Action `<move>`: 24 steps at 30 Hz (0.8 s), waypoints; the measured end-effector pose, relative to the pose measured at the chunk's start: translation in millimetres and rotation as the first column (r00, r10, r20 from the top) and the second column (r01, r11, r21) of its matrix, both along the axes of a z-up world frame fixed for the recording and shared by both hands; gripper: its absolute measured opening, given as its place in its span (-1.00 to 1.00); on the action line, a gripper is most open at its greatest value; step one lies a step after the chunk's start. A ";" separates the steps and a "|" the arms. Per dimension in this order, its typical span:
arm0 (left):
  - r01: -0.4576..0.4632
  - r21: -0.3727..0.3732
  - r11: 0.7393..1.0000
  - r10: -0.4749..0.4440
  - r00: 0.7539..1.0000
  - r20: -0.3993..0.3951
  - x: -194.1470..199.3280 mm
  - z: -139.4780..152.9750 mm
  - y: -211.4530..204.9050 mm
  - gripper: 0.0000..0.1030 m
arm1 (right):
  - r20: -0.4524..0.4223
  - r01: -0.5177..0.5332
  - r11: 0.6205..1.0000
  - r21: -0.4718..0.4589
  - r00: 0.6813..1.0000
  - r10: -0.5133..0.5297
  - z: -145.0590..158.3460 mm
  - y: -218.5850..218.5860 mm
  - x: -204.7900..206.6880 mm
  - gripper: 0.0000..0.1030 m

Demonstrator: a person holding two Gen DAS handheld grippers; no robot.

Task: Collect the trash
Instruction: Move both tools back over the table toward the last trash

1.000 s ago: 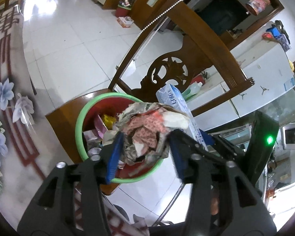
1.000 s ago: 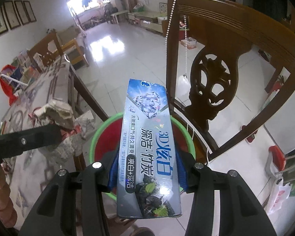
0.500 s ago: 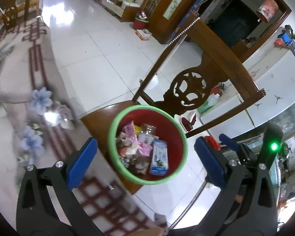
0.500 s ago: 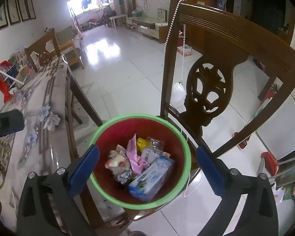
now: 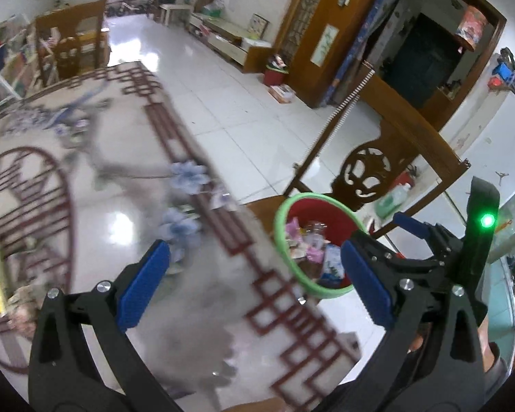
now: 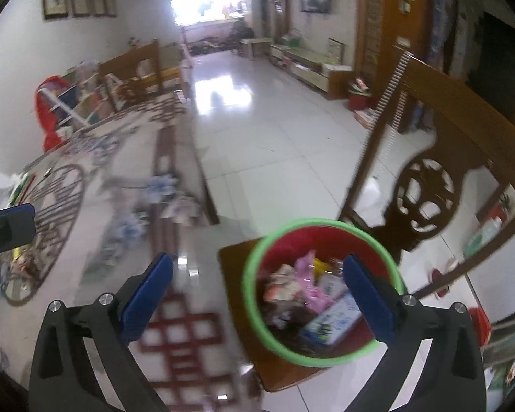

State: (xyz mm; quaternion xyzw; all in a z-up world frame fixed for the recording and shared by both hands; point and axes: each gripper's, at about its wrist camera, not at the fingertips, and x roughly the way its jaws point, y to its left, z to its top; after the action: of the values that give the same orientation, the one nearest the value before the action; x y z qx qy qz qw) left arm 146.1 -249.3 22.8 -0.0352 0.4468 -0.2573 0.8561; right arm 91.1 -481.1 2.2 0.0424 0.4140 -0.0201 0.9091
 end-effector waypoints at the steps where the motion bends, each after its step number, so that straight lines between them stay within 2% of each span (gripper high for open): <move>1: -0.010 0.002 1.000 0.010 1.000 0.004 -2.5 1.4 9.4 0.89 | 0.001 -0.020 1.000 0.004 1.000 0.020 0.1 12.5 1.3 0.85; 8: -0.116 0.007 0.993 0.116 0.993 0.028 -19.1 11.6 85.7 0.89 | -0.011 -0.127 0.992 0.007 0.992 0.127 -4.1 77.9 5.6 0.85; 11: -0.160 0.051 0.986 0.156 0.986 0.060 -25.4 9.5 121.3 0.89 | -0.015 -0.169 0.986 0.008 0.985 0.169 -6.2 107.4 4.3 0.85; 13: -0.188 0.092 0.978 0.181 0.980 0.079 -27.8 3.9 144.0 0.89 | -0.017 -0.198 0.980 0.002 0.980 0.198 -7.2 126.5 2.0 0.85; 17: -0.247 0.119 0.962 0.239 0.968 0.073 -30.9 -6.1 188.7 0.89 | -0.022 -0.264 0.965 0.007 0.964 0.264 -7.7 165.6 -1.5 0.85; 24: -0.335 0.121 0.934 0.326 0.941 0.087 -37.4 -14.0 246.3 0.89 | -0.033 -0.328 0.944 0.037 0.944 0.329 -12.8 219.3 0.9 0.85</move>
State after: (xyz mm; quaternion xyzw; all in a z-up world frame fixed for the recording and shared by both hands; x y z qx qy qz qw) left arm 108.7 -3.0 8.8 -0.0435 0.4224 -0.0800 0.9018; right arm 92.0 -261.8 -10.6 -0.0137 0.4330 0.1373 0.8908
